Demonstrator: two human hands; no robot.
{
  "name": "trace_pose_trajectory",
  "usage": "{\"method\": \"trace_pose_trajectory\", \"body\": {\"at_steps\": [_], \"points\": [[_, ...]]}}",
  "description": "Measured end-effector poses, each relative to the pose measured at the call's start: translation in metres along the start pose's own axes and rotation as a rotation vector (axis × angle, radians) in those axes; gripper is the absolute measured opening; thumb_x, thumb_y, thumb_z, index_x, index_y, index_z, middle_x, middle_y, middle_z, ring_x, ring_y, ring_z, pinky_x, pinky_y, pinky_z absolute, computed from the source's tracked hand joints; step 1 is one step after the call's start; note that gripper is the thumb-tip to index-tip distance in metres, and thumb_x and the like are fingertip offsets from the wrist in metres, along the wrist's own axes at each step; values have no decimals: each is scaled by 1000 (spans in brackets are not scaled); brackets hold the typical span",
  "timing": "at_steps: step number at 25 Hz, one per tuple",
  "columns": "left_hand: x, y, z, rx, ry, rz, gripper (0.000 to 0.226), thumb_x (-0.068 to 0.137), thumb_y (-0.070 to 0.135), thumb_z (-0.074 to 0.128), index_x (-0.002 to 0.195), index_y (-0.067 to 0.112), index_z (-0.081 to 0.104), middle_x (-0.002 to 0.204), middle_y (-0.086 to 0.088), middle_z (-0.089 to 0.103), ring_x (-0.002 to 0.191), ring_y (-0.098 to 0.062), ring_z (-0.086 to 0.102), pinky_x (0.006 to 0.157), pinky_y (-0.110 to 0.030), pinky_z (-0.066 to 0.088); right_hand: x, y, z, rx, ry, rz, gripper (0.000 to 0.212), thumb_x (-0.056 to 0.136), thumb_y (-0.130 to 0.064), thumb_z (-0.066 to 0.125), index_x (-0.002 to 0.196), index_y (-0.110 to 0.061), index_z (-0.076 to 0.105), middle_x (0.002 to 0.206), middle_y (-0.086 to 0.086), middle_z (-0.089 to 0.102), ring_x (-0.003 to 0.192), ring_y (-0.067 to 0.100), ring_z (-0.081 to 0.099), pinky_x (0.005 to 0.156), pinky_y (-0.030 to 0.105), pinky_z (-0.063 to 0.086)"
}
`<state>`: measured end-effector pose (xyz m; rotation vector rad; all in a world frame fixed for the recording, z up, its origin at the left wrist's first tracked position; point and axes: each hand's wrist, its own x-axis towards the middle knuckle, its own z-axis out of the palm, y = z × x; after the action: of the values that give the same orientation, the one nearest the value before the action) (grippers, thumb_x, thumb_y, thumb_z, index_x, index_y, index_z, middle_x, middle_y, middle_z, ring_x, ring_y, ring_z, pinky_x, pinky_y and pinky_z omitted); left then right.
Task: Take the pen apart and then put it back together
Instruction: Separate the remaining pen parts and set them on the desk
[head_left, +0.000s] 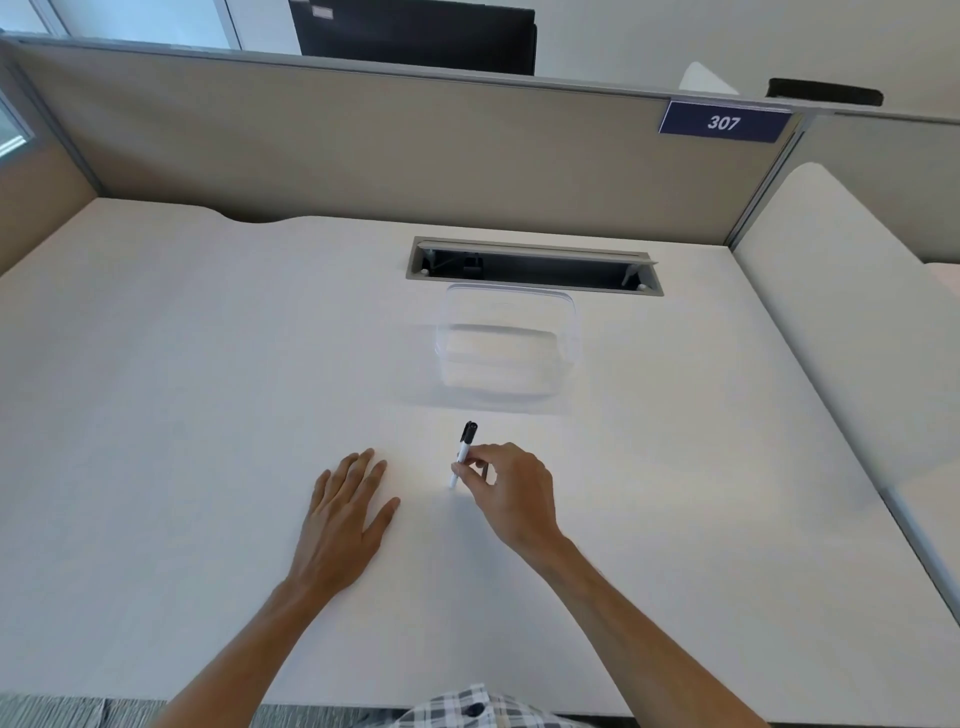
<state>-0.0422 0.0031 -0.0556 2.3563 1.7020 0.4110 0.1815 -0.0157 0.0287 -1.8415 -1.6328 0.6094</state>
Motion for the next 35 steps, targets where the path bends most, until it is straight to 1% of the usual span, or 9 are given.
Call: {"method": "trace_pose_trajectory", "body": {"at_steps": [5, 9, 16, 19, 22, 24, 29, 32, 35], "points": [[1, -3, 2, -15, 15, 7, 62, 96, 54, 25, 142, 16, 44, 153, -5, 37, 141, -23, 29, 115, -40, 18, -2, 1, -2, 0, 24, -14, 13, 91, -36, 65, 96, -29, 74, 87, -10, 73, 70, 6, 54, 63, 23, 32], [0, -2, 3, -24, 20, 7, 61, 96, 53, 27, 143, 17, 43, 154, -3, 36, 142, -21, 28, 116, -39, 16, -1, -3, -7, 8, 97, -63, 8, 90, -34, 67, 90, -30, 74, 81, -15, 69, 74, 8, 59, 61, 11, 32], [1, -2, 4, -19, 31, 9, 63, 96, 56, 23, 142, 18, 43, 154, -3, 35, 143, -20, 26, 116, -38, 15, -5, -1, 2, -19, 17, -45, 12, 91, -35, 65, 94, -28, 74, 84, -13, 71, 74, 1, 51, 73, 31, 46], [0, -2, 5, -22, 30, 8, 64, 96, 57, 22, 143, 18, 42, 154, -3, 35, 143, -20, 26, 116, -38, 14, -4, 0, 3, -26, -14, -35, 13, 92, -35, 63, 96, -28, 73, 81, -20, 64, 73, 1, 50, 73, 30, 45], [0, -3, 5, -21, 30, 8, 66, 96, 58, 20, 143, 18, 42, 154, -3, 35, 143, -20, 26, 116, -39, 15, -3, -1, 0, -31, -5, -55, 13, 92, -34, 64, 96, -26, 74, 78, -22, 59, 76, 6, 57, 73, 31, 45], [1, -3, 5, -17, 29, 8, 66, 96, 59, 20, 143, 18, 42, 154, -3, 35, 143, -20, 26, 116, -38, 14, -1, -3, -3, -27, 35, -80, 11, 91, -32, 66, 94, -25, 74, 79, -19, 66, 78, 8, 60, 69, 26, 43], [0, -3, 5, -16, 29, 9, 67, 96, 59, 19, 143, 18, 42, 154, -3, 34, 143, -21, 25, 116, -37, 12, 4, -10, -8, 6, 121, -132, 7, 89, -32, 68, 89, -28, 73, 83, -16, 72, 72, -2, 48, 65, 8, 33], [0, -3, 6, -17, 30, 10, 65, 96, 58, 21, 142, 18, 42, 154, -3, 35, 143, -20, 26, 116, -38, 14, 1, -9, -5, 1, 110, -140, 7, 89, -32, 68, 89, -27, 74, 83, -16, 72, 70, -1, 48, 63, 18, 39], [0, -3, 5, -21, 36, 14, 65, 96, 58, 20, 141, 17, 43, 153, -3, 37, 142, -20, 27, 115, -39, 16, -3, -4, 1, -11, 55, -106, 10, 90, -33, 66, 93, -27, 73, 84, -15, 71, 71, 6, 55, 71, 32, 48]]}}
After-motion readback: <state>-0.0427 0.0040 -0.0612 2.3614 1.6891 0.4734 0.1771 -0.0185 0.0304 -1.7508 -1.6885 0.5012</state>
